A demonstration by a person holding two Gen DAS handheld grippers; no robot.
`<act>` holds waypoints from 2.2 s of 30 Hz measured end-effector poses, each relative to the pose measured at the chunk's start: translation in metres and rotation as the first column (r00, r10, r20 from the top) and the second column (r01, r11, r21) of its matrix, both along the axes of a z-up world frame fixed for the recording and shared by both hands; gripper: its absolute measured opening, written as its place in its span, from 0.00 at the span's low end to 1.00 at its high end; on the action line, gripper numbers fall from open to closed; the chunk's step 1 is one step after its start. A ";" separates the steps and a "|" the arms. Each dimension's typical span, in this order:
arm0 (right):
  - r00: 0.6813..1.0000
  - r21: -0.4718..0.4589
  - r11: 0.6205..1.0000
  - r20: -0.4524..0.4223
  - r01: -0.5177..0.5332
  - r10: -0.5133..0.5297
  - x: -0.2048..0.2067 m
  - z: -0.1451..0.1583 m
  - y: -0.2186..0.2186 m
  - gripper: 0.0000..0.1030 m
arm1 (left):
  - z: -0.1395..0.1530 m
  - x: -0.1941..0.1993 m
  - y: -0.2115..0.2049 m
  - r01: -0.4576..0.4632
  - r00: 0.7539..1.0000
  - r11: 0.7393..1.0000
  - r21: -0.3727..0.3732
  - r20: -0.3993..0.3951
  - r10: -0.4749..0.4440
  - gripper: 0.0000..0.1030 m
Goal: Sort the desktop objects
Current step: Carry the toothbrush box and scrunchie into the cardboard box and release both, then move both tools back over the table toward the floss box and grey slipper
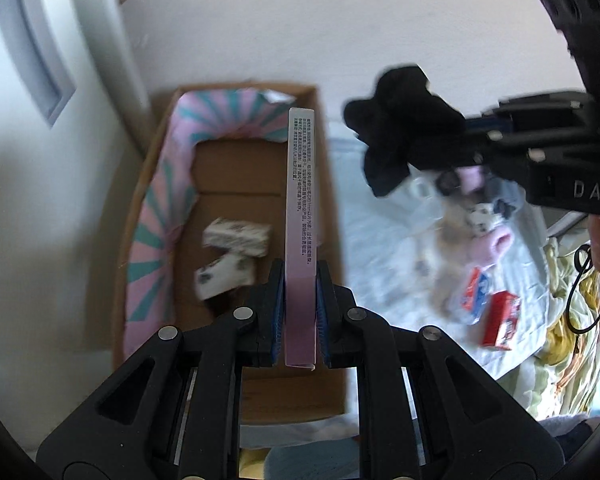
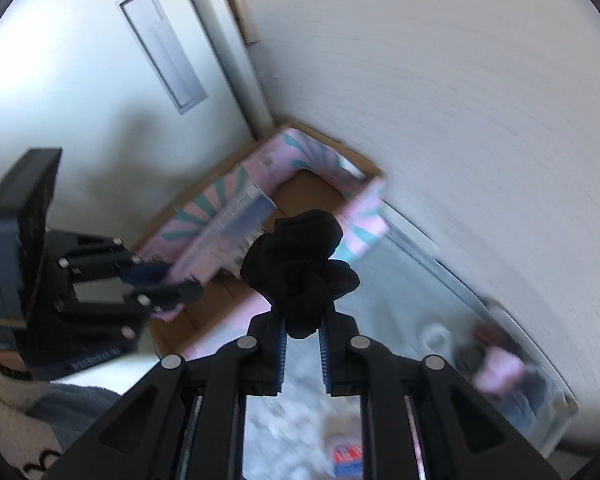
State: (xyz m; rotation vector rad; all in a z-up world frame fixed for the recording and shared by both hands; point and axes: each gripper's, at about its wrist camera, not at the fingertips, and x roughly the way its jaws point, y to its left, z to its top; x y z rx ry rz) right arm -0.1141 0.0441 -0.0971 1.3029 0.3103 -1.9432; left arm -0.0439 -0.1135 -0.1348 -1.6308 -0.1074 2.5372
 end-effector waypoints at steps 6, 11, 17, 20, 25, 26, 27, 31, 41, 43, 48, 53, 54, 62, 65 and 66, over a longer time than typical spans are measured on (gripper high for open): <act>0.998 0.061 0.997 0.043 -0.040 0.038 -0.017 -0.030 -0.067 0.13 | -0.028 -0.003 -0.027 -0.007 0.998 1.000 0.009 0.059 0.006 0.12; 0.995 0.133 0.990 0.090 -0.044 0.033 -0.030 -0.064 -0.096 0.13 | -0.043 -0.006 -0.037 -0.021 0.995 0.998 0.061 0.095 0.015 0.12; 0.994 0.159 0.987 0.112 -0.035 0.017 -0.039 -0.076 -0.110 0.13 | -0.051 -0.007 -0.042 -0.030 0.995 0.995 0.096 0.103 0.020 0.12; 0.994 0.158 0.987 0.112 -0.033 0.015 -0.043 -0.075 -0.114 0.13 | -0.049 -0.006 -0.045 -0.041 0.995 0.993 0.107 0.095 0.031 0.12; 0.992 0.155 0.988 0.120 0.006 -0.025 -0.053 -0.074 -0.117 0.17 | -0.042 -0.006 -0.039 -0.028 0.996 0.994 0.106 0.089 0.019 0.16; 0.990 0.158 0.987 0.136 0.021 -0.043 -0.057 -0.075 -0.116 0.21 | -0.040 -0.008 -0.040 -0.036 0.995 0.993 0.108 0.092 0.026 0.31; 0.986 0.166 0.985 0.151 0.040 -0.066 -0.060 -0.077 -0.114 0.37 | -0.038 -0.008 -0.040 -0.052 0.995 0.992 0.113 0.093 0.042 0.52; 0.977 0.079 0.989 0.166 0.126 -0.137 -0.068 -0.070 -0.102 1.00 | -0.032 -0.001 -0.042 -0.074 0.997 0.976 0.204 0.025 0.071 1.00; 0.969 -0.051 0.971 0.099 0.234 -0.228 -0.061 -0.050 -0.052 1.00 | -0.045 0.003 -0.033 -0.102 0.994 0.984 0.145 -0.014 0.105 1.00; 0.967 -0.055 0.970 0.101 0.239 -0.232 -0.057 -0.051 -0.045 1.00 | -0.045 0.004 -0.028 -0.098 0.994 0.985 0.145 -0.025 0.102 1.00; 0.962 -0.041 0.965 0.101 0.258 -0.253 -0.043 -0.040 -0.019 1.00 | -0.029 0.004 -0.012 -0.065 0.993 0.995 0.082 -0.095 0.073 1.00; 0.955 -0.015 0.956 0.047 0.294 -0.293 -0.027 -0.014 0.028 1.00 | -0.013 -0.005 0.018 0.035 0.990 0.999 0.040 -0.135 -0.029 1.00; 0.953 -0.007 0.953 0.028 0.302 -0.302 -0.022 -0.002 0.042 1.00 | -0.010 -0.008 0.023 0.058 0.990 0.997 0.042 -0.131 -0.052 1.00; 0.903 0.188 0.883 -0.104 0.430 -0.417 0.029 0.023 0.140 1.00 | 0.008 -0.006 0.093 0.244 0.964 0.970 0.010 -0.116 -0.241 1.00; 0.874 0.203 0.851 -0.078 0.485 -0.480 0.049 0.015 0.178 1.00 | 0.007 -0.002 0.121 0.297 0.948 0.954 0.039 -0.129 -0.290 1.00; 0.861 0.208 0.837 -0.070 0.507 -0.504 0.056 0.011 0.192 1.00 | 0.010 0.000 0.123 0.309 0.945 0.950 0.038 -0.126 -0.302 1.00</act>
